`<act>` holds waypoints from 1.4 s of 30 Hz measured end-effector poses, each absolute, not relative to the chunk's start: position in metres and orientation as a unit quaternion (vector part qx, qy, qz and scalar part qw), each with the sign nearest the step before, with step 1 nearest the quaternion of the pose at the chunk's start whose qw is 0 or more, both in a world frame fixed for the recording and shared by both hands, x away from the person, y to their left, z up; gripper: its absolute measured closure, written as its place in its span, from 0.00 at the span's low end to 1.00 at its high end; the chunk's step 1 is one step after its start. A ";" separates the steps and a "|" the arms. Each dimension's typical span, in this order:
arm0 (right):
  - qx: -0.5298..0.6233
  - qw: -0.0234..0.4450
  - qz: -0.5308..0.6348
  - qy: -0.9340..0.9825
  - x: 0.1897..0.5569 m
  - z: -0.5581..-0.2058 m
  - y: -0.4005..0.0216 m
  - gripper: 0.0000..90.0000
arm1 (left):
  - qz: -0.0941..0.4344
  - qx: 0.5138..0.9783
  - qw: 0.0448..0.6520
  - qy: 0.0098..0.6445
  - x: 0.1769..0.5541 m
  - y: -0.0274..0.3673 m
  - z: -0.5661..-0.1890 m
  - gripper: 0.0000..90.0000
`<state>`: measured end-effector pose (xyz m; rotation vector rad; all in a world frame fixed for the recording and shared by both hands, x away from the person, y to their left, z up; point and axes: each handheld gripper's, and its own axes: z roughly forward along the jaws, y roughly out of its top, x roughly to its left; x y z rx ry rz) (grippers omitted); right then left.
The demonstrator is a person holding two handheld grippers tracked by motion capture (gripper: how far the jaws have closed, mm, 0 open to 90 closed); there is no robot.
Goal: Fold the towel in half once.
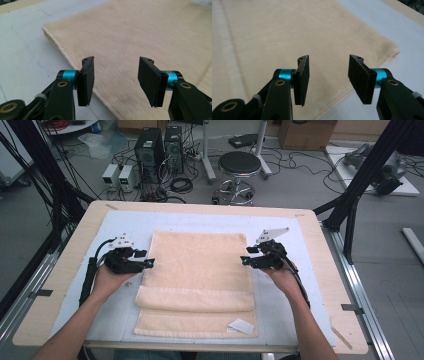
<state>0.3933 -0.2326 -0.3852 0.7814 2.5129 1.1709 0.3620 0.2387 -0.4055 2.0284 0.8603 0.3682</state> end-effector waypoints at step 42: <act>0.218 0.044 0.395 0.891 0.314 -0.415 -0.238 0.97 | 0.102 0.857 0.430 0.266 0.287 0.233 -0.412 0.93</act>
